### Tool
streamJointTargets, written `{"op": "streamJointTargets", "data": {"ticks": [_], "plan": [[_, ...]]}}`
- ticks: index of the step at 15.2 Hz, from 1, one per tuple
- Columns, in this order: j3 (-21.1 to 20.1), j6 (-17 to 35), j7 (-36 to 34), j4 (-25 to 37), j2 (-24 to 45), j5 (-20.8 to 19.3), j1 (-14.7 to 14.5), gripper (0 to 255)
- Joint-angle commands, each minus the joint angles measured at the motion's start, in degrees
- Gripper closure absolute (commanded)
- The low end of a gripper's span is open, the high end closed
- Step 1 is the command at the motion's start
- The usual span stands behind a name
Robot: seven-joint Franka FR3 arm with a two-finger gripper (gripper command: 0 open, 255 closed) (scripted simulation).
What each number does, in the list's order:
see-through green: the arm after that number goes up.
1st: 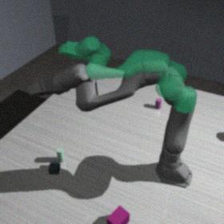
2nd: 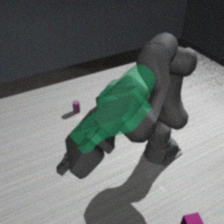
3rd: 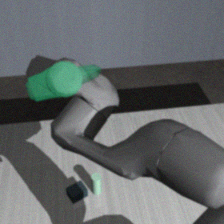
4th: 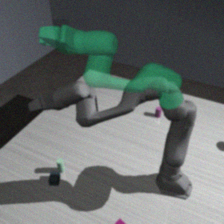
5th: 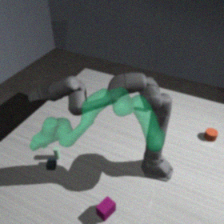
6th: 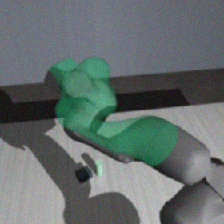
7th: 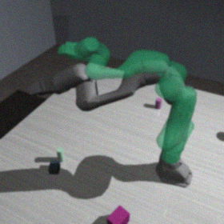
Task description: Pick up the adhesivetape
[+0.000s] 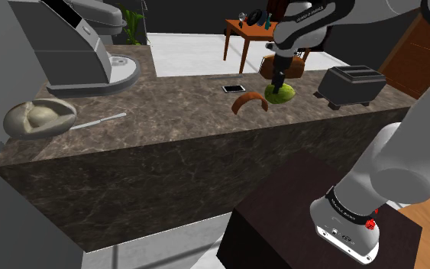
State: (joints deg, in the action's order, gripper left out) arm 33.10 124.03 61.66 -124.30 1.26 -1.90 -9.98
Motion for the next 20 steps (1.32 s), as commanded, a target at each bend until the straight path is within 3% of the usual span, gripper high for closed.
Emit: {"op": "streamJointTargets", "data": {"ticks": [1,7,16,17,20], "plan": [[-0.2,1.4,6.4,3.6,5.4,4.2,0.1,0],[-4.3,2.1,21.4,14.9,18.5,13.5,3.9,0],[-5.5,6.7,22.9,13.4,21.9,15.8,4.9,0],[-5.5,6.7,22.8,13.3,21.9,15.8,4.8,255],[-5.5,6.7,22.8,13.3,21.8,15.7,4.8,255]]}}
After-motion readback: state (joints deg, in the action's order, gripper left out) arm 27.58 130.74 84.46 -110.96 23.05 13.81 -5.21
